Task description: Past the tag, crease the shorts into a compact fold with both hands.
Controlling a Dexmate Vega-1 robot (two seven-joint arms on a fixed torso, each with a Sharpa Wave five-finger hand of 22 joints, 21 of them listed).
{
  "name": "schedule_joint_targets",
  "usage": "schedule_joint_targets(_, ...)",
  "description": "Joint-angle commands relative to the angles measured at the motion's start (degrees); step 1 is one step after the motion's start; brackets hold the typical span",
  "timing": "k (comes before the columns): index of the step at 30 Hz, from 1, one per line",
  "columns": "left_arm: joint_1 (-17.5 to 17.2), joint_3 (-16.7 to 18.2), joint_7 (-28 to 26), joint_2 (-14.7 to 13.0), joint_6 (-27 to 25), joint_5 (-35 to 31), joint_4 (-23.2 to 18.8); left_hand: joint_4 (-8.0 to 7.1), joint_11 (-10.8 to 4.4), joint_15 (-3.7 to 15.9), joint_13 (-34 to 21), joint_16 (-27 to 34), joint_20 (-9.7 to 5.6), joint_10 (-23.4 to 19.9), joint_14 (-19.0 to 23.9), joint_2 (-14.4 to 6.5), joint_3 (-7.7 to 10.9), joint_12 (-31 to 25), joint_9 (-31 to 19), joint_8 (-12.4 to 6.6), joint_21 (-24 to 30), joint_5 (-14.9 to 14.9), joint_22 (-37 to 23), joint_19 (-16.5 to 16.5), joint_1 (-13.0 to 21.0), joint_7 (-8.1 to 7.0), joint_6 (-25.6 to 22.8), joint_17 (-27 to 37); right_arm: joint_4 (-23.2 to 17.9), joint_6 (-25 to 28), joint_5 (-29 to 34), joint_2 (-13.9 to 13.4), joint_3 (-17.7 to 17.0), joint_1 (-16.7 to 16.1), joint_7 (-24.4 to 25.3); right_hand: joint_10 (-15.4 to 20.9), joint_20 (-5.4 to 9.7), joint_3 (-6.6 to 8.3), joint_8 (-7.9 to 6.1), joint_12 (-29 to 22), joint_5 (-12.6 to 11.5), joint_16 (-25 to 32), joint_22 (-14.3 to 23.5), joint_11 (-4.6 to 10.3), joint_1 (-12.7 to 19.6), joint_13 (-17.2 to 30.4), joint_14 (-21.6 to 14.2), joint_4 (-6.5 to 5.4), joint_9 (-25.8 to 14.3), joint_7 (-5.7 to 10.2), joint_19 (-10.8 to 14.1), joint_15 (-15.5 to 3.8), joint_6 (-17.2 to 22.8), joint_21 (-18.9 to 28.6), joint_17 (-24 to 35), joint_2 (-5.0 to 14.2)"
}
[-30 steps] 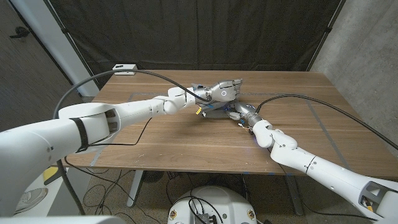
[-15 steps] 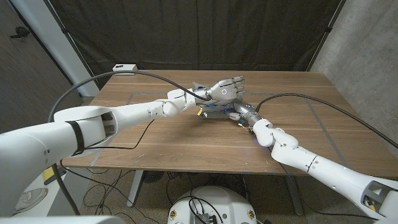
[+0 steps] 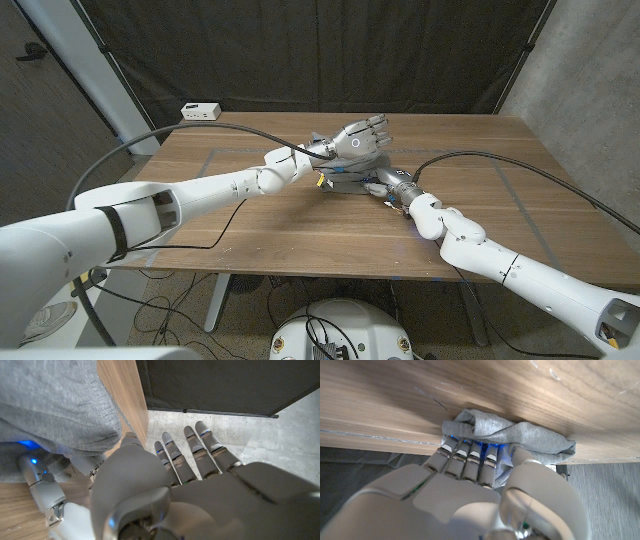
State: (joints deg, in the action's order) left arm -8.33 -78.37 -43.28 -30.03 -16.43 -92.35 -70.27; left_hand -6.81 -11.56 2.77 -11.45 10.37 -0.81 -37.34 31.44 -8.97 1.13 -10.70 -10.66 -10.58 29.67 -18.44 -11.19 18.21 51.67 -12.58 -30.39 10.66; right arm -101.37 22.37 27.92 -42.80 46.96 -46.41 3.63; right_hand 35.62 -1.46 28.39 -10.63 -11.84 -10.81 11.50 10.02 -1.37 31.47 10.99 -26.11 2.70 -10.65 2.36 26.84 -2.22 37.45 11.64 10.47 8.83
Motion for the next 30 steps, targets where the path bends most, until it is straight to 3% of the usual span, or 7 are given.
schedule_joint_targets(1, -2.4, 2.2, 3.4, -1.3, -0.8, -1.7, -3.1, -0.5, -0.1, 9.8, -0.1, 0.0, 0.41, 0.1, -0.5, -0.1, -0.04, 0.0, -0.1, -0.02, -0.1, -0.4, -0.1, 0.2, -0.3, -0.13, 0.2, 0.1, -3.6, 1.4, 1.4, -1.1, -1.8, -1.1, 1.3, 0.2, -0.48, -0.32, -0.17, 0.4, 0.1, -0.3, 0.0, -0.39, 0.1, 0.1, -0.2, 0.59, -0.1, -0.03, 0.3, -1.97, -0.3, 0.0, -0.1, -1.17)
schedule_joint_targets(9, -3.6, 3.4, 4.5, -2.4, -0.7, -2.8, -4.7, -0.47, -0.06, 9.86, -0.1, -0.1, 0.45, -0.1, -0.9, 0.0, 0.05, -0.2, -0.1, -0.26, -0.1, -0.4, -0.1, 0.0, -0.4, -0.12, -0.1, 0.0, -4.6, 1.1, 1.4, -1.7, -2.7, -1.5, 1.2, -0.2, -0.86, -1.81, 0.12, 0.6, 0.1, -0.5, 0.0, -1.08, -1.5, 0.1, 0.0, 0.79, 0.0, -0.44, 0.5, -1.49, -1.4, -0.1, -0.1, -3.49)
schedule_joint_targets(21, -4.7, 4.8, 3.8, -2.8, 0.2, -3.2, -5.2, -0.28, -0.09, 9.93, -0.1, -0.1, 0.5, -0.2, -1.2, 0.1, 0.19, -0.4, -0.2, -0.47, -0.1, -0.4, 0.0, 0.0, -0.3, -0.12, -0.4, 0.0, -8.4, -0.4, -0.9, -4.6, -7.2, -5.9, 4.8, -0.3, -1.09, -2.14, -0.06, 0.5, -0.2, -0.5, 0.0, -1.13, -2.1, 0.1, -0.2, 0.85, 0.0, -0.35, 0.6, -1.4, -1.3, 0.0, -0.1, -3.94)
schedule_joint_targets(30, -4.6, 5.3, 3.1, -2.5, 1.0, -3.0, -4.7, -0.17, -0.03, 9.94, -0.1, 0.0, 0.54, -0.5, -1.3, 0.1, 0.3, -0.6, -0.2, -0.67, -0.1, -0.5, 0.0, 0.0, -0.2, -0.1, -0.7, 0.0, -11.6, 4.6, 0.6, -6.5, -9.1, -9.2, 6.0, 0.3, -1.07, -1.8, -0.32, 0.3, -0.5, -0.5, 0.0, -1.07, -1.8, 0.1, -0.6, 1.39, 0.0, -0.5, 1.0, -1.72, -0.8, 0.0, -0.3, -3.85)
